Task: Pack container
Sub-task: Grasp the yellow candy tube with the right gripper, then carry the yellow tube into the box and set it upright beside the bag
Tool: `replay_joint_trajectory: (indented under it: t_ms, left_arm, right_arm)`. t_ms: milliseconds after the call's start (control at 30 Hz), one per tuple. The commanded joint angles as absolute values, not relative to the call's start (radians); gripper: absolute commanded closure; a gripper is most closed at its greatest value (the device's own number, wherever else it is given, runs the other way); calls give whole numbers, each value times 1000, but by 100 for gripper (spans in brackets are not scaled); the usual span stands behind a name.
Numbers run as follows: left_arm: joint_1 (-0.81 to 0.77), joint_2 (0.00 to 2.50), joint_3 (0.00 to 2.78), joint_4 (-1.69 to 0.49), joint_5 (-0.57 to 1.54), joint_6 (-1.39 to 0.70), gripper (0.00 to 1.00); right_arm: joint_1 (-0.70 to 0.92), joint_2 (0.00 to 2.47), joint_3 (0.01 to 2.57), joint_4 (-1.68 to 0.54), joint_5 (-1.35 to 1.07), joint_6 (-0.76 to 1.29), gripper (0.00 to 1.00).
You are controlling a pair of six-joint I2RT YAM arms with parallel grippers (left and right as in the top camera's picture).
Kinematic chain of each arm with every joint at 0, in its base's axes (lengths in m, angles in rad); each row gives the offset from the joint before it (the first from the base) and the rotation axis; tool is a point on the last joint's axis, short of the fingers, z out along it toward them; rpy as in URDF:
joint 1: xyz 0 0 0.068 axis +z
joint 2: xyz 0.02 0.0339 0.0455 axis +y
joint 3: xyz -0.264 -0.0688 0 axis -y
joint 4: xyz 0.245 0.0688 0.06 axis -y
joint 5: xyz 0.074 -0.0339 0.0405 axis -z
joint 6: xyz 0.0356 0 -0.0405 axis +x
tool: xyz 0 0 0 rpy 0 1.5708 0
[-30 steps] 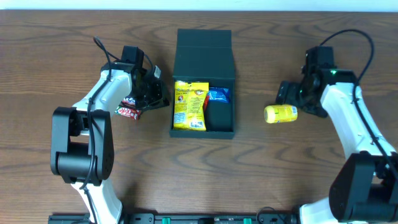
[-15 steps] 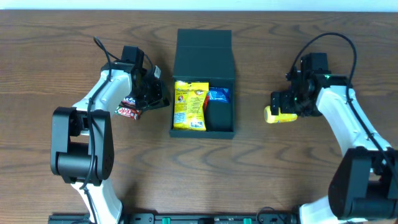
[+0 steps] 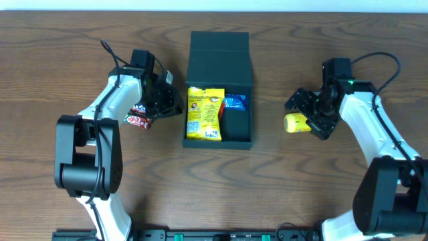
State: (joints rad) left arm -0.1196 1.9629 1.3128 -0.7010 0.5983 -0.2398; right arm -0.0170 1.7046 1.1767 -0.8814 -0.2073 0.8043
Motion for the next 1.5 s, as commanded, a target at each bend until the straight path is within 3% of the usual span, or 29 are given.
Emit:
replay_joint_trajectory:
  t_ms: [0, 467, 700, 833, 1000, 1167, 1467]
  left_arm:
    - [-118, 1967, 1309, -701, 591, -243, 94]
    - [-118, 1967, 1309, -702, 550, -243, 94]
    - [-118, 1967, 1309, -701, 550, -243, 94]
    - [-118, 1967, 1309, -701, 550, -244, 94]
    - [-118, 1967, 1309, -701, 550, -244, 94]
    - [-118, 1967, 1309, -702, 551, -244, 94]
    - [-118, 1967, 1309, -703, 551, -244, 94]
  right_arm:
    - [-5, 1715, 1170, -882, -188, 1036, 1]
    - [-10, 1840, 1170, -831, -160, 1076, 1]
    - [-45, 1855, 1170, -820, -135, 1076, 7]
    - [-47, 1864, 1170, -818, -135, 1069, 19]
    - [-47, 1888, 1170, -819, -134, 1068, 42]
    - [-47, 1907, 1170, -819, -139, 1057, 48]
    - [-47, 1907, 1219, -828, -185, 912, 68]
